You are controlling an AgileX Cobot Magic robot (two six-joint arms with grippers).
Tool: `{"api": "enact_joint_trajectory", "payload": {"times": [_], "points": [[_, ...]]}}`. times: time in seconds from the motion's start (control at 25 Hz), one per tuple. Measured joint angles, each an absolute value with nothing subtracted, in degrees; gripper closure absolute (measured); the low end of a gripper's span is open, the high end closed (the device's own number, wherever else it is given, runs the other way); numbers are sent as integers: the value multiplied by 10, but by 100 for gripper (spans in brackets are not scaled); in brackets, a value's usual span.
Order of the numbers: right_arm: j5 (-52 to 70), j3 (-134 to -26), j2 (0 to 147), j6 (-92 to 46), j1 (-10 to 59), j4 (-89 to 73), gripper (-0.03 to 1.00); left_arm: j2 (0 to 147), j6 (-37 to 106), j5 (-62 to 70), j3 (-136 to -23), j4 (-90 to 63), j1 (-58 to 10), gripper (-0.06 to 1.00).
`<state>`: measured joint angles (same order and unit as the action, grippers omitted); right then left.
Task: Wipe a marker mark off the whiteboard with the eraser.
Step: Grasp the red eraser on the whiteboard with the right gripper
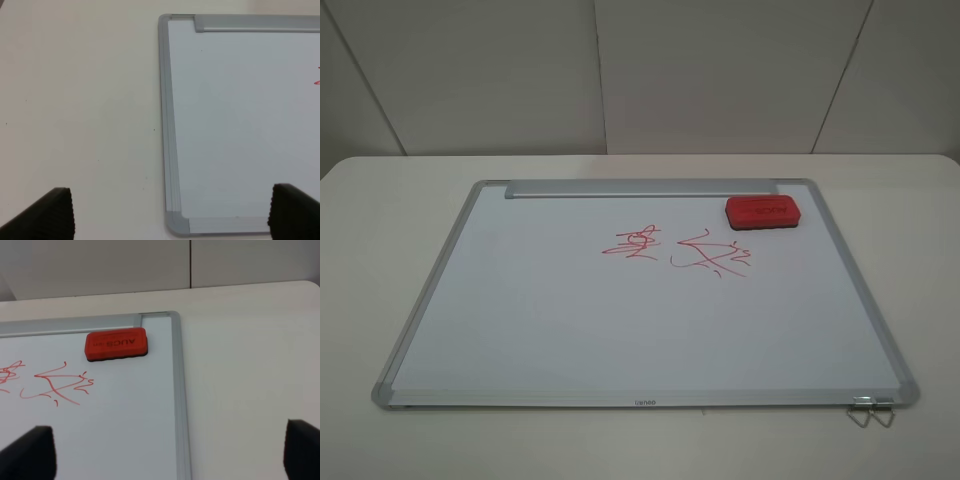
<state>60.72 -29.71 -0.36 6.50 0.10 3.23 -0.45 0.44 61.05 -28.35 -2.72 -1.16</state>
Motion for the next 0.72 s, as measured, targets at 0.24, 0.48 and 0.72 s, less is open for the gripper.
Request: {"api": "enact_joint_trajectory", "payload": {"times": [0.24, 0.48, 0.72], "points": [[607, -297, -4, 65, 1, 32, 14, -4, 4, 610, -284, -27, -12, 17], [607, -297, -4, 65, 1, 32, 14, -4, 4, 610, -284, -27, -12, 17], [607, -297, 5, 65, 1, 32, 14, -4, 4, 610, -284, -27, -12, 17]]}}
